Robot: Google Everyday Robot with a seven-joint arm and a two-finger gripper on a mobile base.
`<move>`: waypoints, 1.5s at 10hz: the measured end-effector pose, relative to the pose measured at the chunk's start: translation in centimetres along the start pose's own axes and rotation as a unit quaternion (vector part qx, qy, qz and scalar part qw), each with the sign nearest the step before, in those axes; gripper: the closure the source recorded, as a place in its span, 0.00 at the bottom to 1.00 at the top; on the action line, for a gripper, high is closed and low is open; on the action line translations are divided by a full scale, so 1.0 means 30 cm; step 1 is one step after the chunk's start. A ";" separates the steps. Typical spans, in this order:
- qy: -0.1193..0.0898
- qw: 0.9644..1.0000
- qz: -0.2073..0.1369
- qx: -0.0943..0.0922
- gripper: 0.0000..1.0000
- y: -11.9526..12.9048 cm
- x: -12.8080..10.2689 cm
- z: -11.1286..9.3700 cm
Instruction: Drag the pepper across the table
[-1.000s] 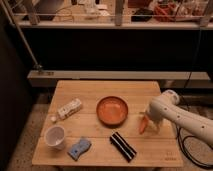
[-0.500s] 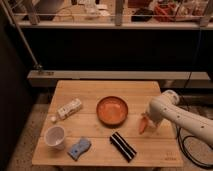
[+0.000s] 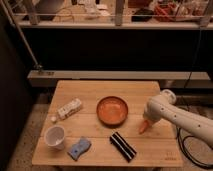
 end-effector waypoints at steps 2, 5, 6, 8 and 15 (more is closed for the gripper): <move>0.002 1.000 -0.010 0.000 0.98 -0.037 -0.012 0.002; 0.003 1.000 -0.019 0.001 0.99 -0.075 -0.006 0.014; 0.004 1.000 -0.024 0.001 0.99 -0.078 -0.012 0.012; 0.004 0.999 -0.033 0.004 0.99 -0.120 -0.046 0.013; 0.008 0.998 -0.066 0.010 0.99 -0.250 -0.114 0.015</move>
